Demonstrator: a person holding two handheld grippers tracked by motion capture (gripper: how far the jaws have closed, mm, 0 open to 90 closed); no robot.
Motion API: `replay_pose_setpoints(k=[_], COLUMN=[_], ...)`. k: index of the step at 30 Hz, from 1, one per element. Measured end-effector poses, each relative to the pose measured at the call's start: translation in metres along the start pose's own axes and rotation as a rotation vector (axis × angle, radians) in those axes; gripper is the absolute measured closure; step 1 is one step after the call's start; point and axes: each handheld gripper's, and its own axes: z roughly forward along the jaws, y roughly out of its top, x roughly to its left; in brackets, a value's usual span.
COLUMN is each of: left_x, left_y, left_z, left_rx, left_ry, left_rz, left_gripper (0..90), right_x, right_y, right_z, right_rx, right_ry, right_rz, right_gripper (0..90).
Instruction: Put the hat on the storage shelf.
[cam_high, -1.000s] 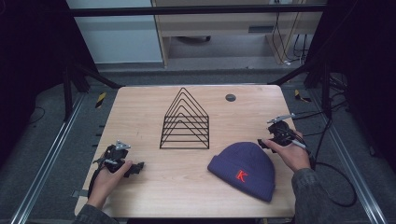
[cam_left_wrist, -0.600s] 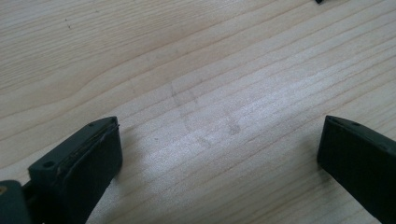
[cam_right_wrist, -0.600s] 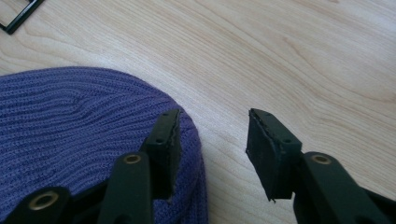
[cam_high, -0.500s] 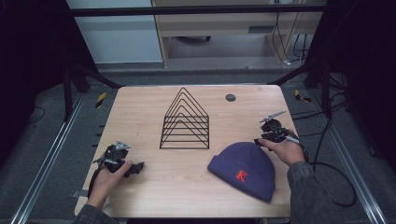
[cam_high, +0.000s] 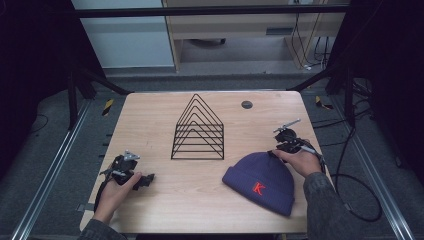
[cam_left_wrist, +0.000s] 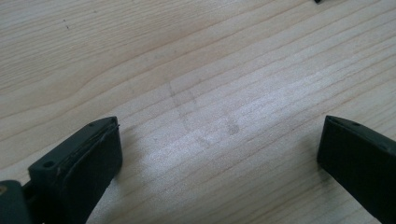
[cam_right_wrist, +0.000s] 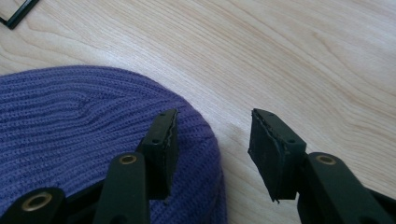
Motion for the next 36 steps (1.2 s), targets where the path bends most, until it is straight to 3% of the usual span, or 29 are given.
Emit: replay_pose_setpoints(k=[5, 12, 18, 20, 22, 32, 36], left_x=[0.000, 0.000, 0.000, 0.000, 0.000, 0.000, 0.000], left_y=[0.000, 0.000, 0.000, 0.000, 0.000, 0.000, 0.000], left_z=[0.000, 0.000, 0.000, 0.000, 0.000, 0.000, 0.000], left_rx=[-0.001, -0.001, -0.001, -0.001, -0.001, 0.000, -0.002], left_ry=[0.000, -0.001, -0.001, -0.002, -0.002, -0.001, -0.002], left_rz=[0.000, 0.001, 0.001, 0.001, 0.001, 0.001, 0.001], left_gripper=[0.0, 0.0, 0.0, 0.0, 0.0, 0.0, 0.0], right_x=[0.002, 0.006, 0.008, 0.010, 0.010, 0.014, 0.020], right_y=[-0.002, -0.004, -0.005, -0.004, -0.004, -0.005, -0.002], right_z=[0.007, 0.013, 0.017, 0.015, 0.012, -0.011, -0.037], right_rx=[0.019, 0.043, 0.057, 0.053, 0.041, -0.026, -0.092], right_ry=[0.001, 0.039, 0.055, 0.048, 0.051, 0.068, 0.087], right_rz=[0.012, 0.026, 0.023, 0.012, 0.010, -0.026, -0.055], right_gripper=[49.5, 48.0, 62.2, 72.4, 76.8, 79.9, 80.3])
